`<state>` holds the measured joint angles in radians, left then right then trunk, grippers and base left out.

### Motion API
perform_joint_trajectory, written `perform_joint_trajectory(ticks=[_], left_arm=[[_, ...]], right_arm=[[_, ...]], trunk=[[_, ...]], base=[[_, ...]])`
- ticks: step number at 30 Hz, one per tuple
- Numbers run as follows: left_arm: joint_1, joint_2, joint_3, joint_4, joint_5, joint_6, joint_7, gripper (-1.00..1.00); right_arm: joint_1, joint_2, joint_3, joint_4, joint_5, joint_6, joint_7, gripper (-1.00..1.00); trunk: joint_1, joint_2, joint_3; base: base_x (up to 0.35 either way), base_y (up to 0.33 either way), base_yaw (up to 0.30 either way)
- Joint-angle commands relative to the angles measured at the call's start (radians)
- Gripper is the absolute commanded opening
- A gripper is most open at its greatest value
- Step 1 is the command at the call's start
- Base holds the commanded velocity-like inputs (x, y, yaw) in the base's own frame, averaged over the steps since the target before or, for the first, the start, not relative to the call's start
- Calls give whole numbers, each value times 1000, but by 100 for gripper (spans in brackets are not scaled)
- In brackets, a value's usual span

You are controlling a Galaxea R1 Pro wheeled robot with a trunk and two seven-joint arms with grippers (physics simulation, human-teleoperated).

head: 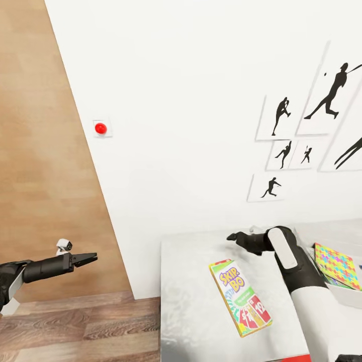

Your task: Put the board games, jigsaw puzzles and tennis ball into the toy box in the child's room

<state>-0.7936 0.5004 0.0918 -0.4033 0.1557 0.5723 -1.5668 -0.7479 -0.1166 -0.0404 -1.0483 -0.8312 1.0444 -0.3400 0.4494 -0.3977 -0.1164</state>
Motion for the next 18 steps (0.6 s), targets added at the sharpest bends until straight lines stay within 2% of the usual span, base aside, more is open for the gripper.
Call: perform_joint_trajectory(ticks=[1,9,18], left_arm=[[-1,0,0,0,-1,11,-4,100],[-1,0,0,0,-1,11,-4,100],[-1,0,0,0,-1,11,-4,100]], right_arm=[[-3,1,2,3,-9,3,-13,100],[-11,4,13,30,-4,3,-25,100],[-14,-11,14,103,-2,3,-27,100]], trunk=[[1,-2,-2],[1,-2,-2],[1,-2,-13]], base=[[0,0,0],[0,0,0],[0,0,0]])
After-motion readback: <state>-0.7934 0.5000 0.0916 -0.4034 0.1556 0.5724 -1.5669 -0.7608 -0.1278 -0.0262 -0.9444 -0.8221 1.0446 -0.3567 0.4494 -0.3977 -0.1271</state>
